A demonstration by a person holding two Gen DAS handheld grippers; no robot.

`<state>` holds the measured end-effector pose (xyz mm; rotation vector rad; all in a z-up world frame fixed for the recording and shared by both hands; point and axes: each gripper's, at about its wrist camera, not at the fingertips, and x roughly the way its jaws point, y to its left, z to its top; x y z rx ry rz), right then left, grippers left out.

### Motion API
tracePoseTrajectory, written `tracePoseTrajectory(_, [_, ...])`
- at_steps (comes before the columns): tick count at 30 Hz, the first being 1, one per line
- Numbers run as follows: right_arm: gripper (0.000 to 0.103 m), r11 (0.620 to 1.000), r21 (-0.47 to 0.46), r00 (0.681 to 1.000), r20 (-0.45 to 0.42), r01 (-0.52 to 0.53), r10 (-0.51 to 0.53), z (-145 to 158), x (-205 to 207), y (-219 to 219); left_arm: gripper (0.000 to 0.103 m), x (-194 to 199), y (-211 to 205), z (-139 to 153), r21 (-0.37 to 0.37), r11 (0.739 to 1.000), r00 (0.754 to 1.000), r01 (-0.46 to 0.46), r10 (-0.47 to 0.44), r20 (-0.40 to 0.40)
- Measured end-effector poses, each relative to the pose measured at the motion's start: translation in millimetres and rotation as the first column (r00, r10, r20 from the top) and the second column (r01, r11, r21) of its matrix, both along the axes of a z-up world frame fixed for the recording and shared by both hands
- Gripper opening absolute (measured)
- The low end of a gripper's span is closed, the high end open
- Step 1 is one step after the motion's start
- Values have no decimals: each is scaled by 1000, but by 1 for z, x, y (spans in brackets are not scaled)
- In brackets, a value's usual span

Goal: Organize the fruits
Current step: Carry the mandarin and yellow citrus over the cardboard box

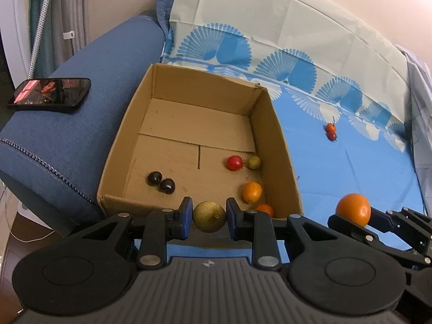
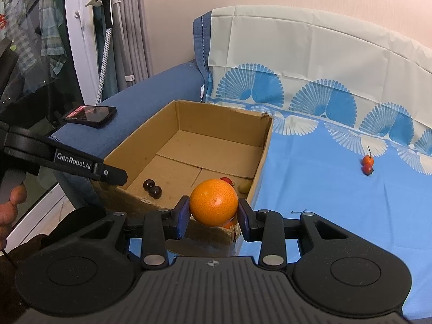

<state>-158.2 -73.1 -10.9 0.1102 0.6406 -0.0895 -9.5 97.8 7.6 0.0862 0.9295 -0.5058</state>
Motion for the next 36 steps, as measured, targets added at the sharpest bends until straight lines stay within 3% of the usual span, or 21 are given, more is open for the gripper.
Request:
tracePoseTrajectory(11, [39,1000,16,1000,-21,-22,22,-15,39,0,29,42,-10,-5,45,998,999,-50,51,-11])
tracePoseTrajectory(36, [39,998,25,988,-139,-60,63,-84,151,-14,29,138,-57,-74,192,980,994,-54,71,-83])
